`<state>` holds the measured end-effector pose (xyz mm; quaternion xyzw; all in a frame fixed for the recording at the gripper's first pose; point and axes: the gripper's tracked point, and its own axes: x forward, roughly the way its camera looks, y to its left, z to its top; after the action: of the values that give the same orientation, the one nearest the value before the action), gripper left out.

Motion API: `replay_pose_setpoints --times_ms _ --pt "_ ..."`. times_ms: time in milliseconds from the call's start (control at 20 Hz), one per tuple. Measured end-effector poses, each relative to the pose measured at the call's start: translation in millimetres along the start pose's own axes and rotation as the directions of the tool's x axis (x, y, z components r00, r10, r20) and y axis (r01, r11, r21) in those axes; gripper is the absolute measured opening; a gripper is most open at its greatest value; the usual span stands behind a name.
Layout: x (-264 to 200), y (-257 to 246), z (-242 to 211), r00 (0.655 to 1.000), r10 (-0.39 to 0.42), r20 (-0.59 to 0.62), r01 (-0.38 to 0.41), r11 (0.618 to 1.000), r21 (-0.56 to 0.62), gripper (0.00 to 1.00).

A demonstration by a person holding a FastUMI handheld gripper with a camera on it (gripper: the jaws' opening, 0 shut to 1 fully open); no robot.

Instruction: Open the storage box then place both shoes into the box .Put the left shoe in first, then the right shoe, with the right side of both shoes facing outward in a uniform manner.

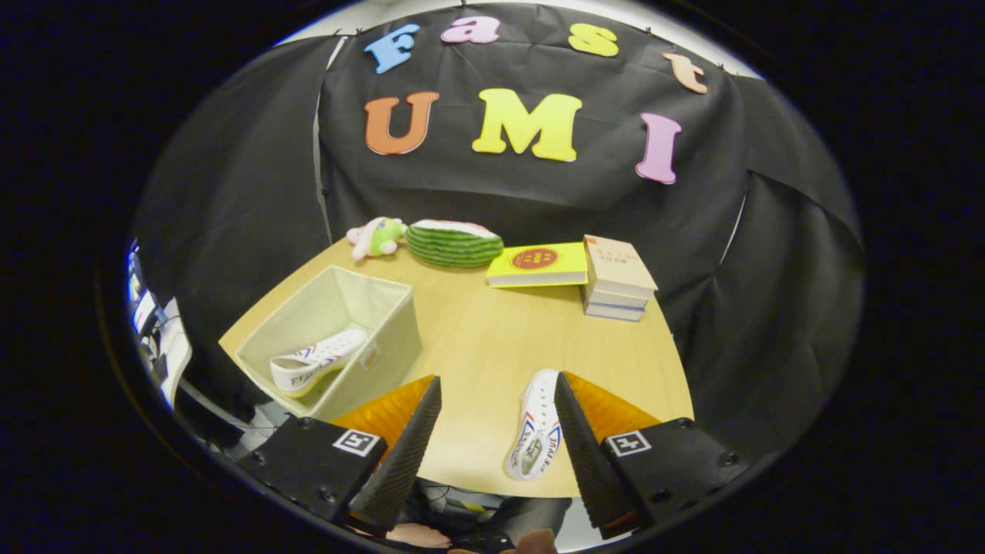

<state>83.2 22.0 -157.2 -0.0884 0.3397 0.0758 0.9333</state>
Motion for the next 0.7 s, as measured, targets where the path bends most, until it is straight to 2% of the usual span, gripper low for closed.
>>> replay_pose_setpoints --times_ms 250,450,700 --pt "30 -52 -61 0.986 -0.02 -0.165 0.028 0.998 0.048 0.92" --pt "59 -71 -109 0.949 0.004 -0.314 0.024 0.996 0.085 0.92" --pt "98 -84 -145 0.906 0.045 -0.422 0.018 0.989 0.144 0.92"
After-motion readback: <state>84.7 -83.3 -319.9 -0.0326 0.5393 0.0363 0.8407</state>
